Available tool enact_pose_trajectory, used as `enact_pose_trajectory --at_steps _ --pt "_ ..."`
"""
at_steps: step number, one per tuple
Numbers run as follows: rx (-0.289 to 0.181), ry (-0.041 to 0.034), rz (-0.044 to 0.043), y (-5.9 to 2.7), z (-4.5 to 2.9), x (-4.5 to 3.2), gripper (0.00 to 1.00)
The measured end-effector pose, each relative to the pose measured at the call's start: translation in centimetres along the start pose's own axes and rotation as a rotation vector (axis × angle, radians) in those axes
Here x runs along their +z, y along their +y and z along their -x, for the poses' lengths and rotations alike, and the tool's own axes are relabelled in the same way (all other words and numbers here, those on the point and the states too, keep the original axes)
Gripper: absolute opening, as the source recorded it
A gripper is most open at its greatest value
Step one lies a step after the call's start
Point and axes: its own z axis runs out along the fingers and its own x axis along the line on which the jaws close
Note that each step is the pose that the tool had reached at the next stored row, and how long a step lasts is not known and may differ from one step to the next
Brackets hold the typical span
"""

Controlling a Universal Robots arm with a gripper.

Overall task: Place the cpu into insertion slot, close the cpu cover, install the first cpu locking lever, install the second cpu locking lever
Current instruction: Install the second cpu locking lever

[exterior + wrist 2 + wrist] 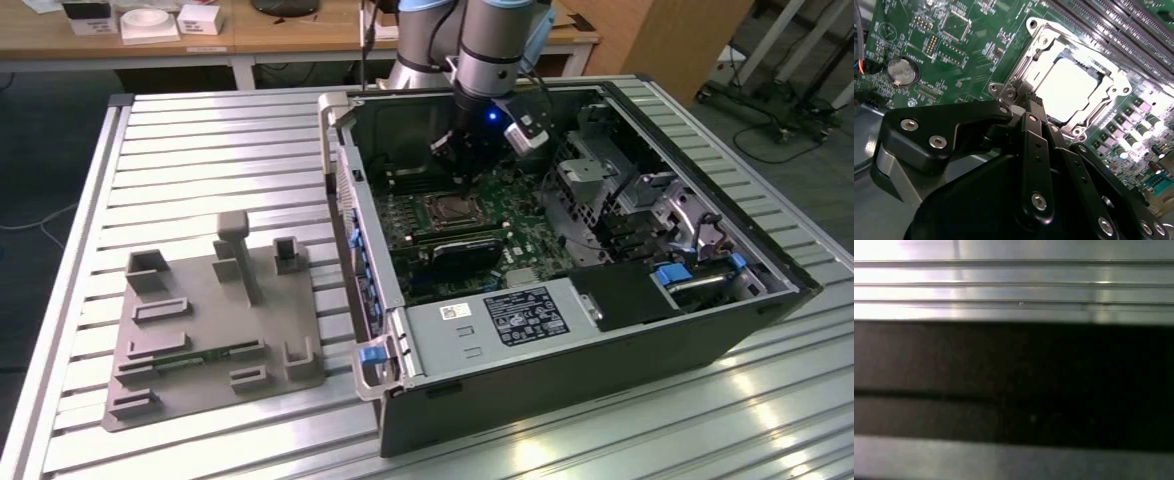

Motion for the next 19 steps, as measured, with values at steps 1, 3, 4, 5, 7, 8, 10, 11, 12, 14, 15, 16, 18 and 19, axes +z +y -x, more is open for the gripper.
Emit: enact_pose_trajectory --at_steps 1,3,4,5,7,8,10,11,12,14,15,16,18,19 --pt "0.000 -0.0001 0.0000 -0.11 0.00 0.00 0.10" --pt "0.000 0.0000 0.0001 -0.32 -0.01 0.01 0.10" --pt "0.000 -0.0001 0.0001 -0.43 -0.01 0.01 0.10" --pt "0.000 -0.0001 0.0001 -0.51 -0.01 0.01 0.10" --pt "0.000 0.0000 0.0000 -0.62 -0.02 0.02 0.10" --pt "0.000 -0.0001 0.0000 -0.63 -0.02 0.02 0.10" --pt "0.000 0.0000 -0.0007 -0.64 -0.02 0.02 0.10" --pt "0.000 0.0001 -0.0010 -0.64 -0.02 0.02 0.10" --pt "0.000 0.0000 -0.0010 -0.65 -0.02 0.01 0.10" --pt "0.000 0.0000 -0.0011 -0.65 -0.02 0.01 0.10" --pt "0.000 0.0000 -0.0012 -0.65 -0.02 0.01 0.10" --pt "0.000 0.0000 -0.0012 -0.65 -0.02 0.01 0.10" --pt "0.000 0.0000 -0.0012 -0.65 -0.02 0.02 0.10" --pt "0.000 0.0000 -0.0013 -0.65 -0.02 0.02 0.10"
